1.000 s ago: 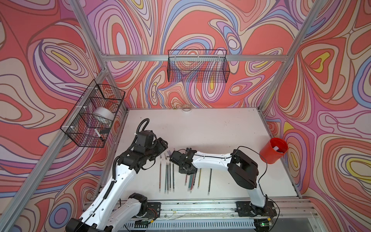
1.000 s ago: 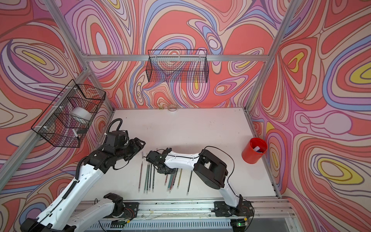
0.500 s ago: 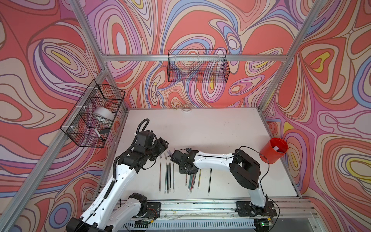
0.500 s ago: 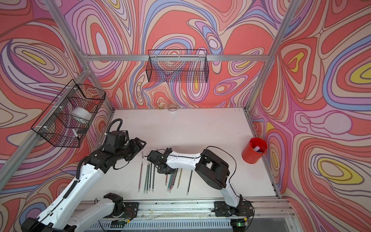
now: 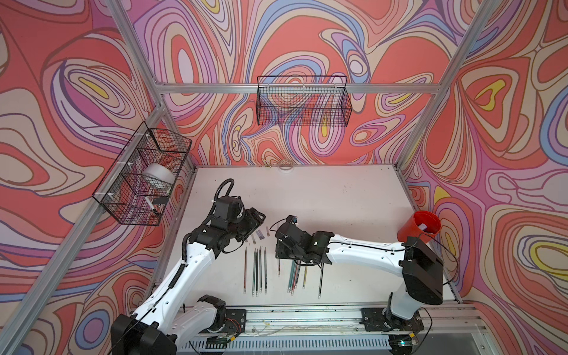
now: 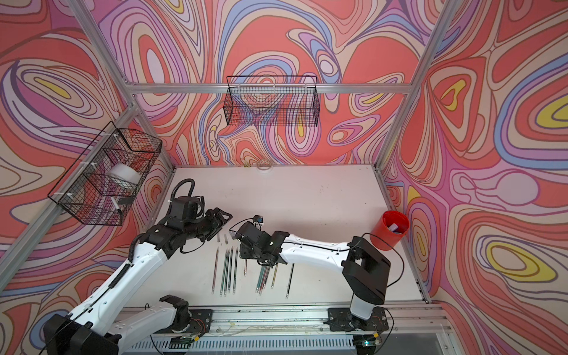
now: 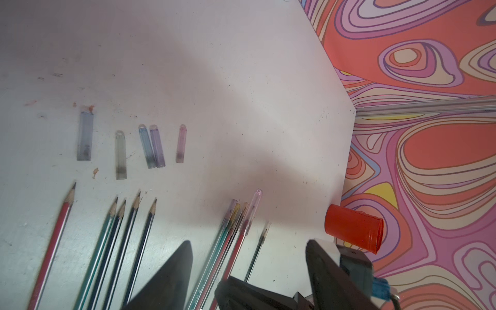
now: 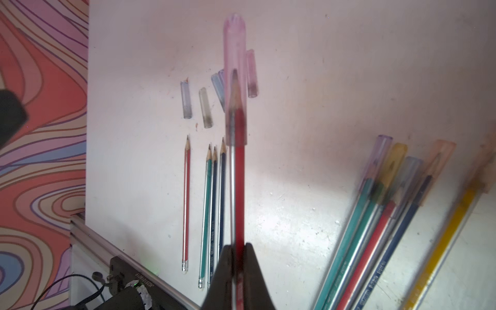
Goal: Remove the protective cover of the pencils
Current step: Pick up the pencil from the center of the board, then remove the protective sleeve from the pencil.
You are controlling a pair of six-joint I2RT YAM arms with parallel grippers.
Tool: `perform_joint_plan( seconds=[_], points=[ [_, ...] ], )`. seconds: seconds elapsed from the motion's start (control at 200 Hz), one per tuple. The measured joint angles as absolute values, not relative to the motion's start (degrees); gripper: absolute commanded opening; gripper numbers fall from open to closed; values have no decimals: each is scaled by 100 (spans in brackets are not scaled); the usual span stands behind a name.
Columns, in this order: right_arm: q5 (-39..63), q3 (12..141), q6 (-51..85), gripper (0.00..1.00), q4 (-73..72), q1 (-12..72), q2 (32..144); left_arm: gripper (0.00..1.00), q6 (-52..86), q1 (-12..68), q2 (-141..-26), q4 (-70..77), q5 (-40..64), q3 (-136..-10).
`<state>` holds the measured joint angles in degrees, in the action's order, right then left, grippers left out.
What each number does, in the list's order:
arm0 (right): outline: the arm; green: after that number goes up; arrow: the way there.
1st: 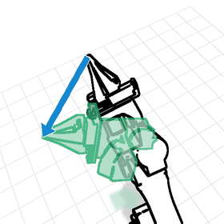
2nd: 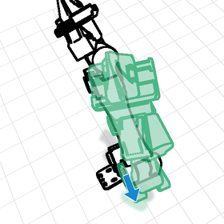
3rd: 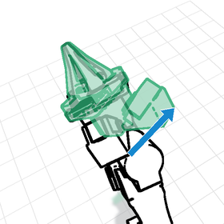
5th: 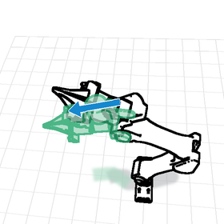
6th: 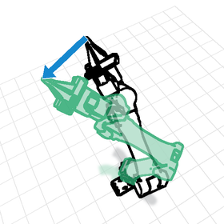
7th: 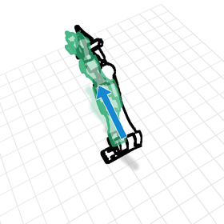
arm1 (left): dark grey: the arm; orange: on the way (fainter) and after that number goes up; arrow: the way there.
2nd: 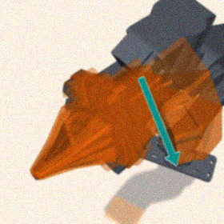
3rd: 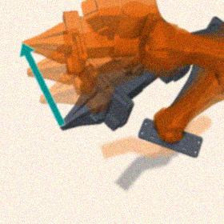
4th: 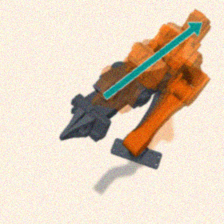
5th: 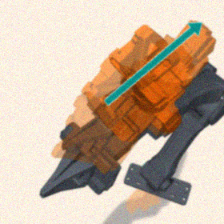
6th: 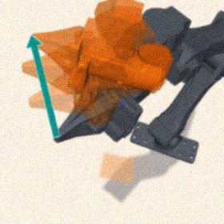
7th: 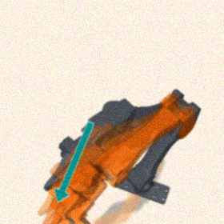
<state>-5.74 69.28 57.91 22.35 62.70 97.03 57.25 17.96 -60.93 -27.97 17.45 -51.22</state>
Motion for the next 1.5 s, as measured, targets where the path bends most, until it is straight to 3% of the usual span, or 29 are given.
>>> perform_joint_plan(
  seconds=[0.526, 0.651, 0.946, 1.267, 1.412, 1.502],
  points=[
    [-502, 6748, 5330, 4, 1466, 6370, 9306, 55, 5546, 2078, -6777, -2613, 2056, -5286],
    [-480, 6748, 5297, 4, 1452, 6412, 9306, 48, 5546, 2147, -6781, -2591, 2051, -5295],
    [-462, 6748, 5295, 4, 1455, 6460, 9306, 17, 5557, 2215, -6781, -2482, 2038, -5347],
    [-541, 6751, 5277, 4, 1522, 6458, 9216, 7, 5374, 2209, -6803, -2502, 1776, -5347],
    [-567, 6770, 5273, 17, 1559, 6458, 9214, 4, 5358, 2209, -6803, -2508, 1756, -5347],
    [-574, 6805, 5306, 19, 1588, 6462, 9229, 3, 5430, 2235, -6792, -2486, 1846, -5347]
  ],
)
